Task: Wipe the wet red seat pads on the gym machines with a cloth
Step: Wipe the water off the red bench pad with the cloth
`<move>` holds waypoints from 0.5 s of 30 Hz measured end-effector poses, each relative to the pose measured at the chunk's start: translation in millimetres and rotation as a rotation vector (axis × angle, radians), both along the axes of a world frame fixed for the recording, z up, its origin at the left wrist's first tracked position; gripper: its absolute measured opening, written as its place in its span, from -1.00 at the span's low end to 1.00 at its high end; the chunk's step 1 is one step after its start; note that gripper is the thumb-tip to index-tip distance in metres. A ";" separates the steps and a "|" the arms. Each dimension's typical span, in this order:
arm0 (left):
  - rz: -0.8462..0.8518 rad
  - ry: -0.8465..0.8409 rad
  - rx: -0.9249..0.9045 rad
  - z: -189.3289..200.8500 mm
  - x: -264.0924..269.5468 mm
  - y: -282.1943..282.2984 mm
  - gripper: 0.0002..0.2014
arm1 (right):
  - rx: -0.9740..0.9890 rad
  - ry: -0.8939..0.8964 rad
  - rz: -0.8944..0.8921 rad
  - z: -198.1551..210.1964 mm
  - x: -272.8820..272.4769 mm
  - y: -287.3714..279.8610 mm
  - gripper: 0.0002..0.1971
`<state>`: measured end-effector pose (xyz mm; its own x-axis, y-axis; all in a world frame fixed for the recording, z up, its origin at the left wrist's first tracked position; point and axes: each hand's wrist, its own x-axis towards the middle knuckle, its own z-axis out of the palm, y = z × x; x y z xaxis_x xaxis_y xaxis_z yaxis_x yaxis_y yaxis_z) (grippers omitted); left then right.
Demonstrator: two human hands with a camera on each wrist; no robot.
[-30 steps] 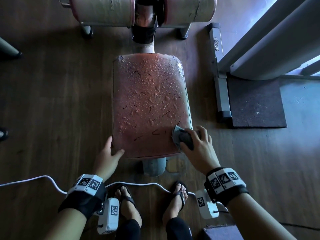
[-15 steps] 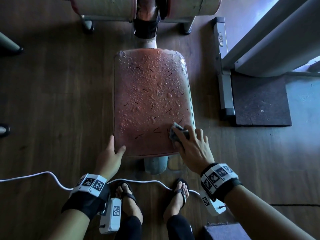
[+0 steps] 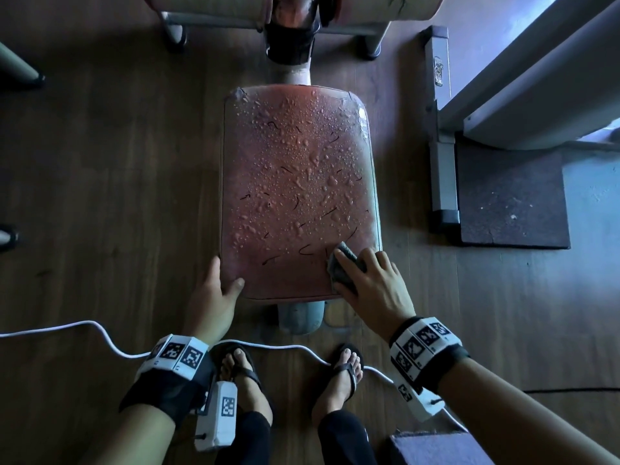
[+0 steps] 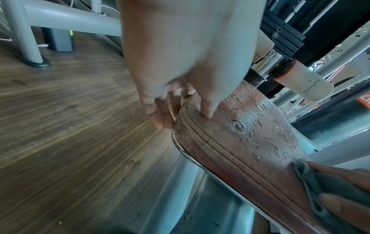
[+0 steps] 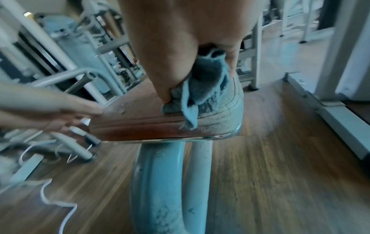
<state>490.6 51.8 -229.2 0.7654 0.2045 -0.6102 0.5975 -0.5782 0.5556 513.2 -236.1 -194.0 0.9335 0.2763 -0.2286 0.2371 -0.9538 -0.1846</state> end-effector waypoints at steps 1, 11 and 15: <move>0.004 -0.005 0.000 -0.2 0.3 0.6 -0.30 | -0.006 0.002 0.022 -0.5 1.5 -2.3 -0.42; 0.052 -0.038 -0.012 1.1 -0.7 -0.4 -0.32 | -0.045 0.023 -0.026 0.9 -5.2 -4.4 -0.41; 0.055 -0.054 -0.021 1.0 -0.1 -0.2 -0.32 | -0.037 0.013 -0.110 -1.1 15.9 -11.0 -0.41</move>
<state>490.5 51.7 -228.2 0.7855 0.2348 -0.5726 0.5966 -0.5332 0.5998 529.0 -247.1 -195.1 0.9546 0.1631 -0.2492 0.1280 -0.9802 -0.1511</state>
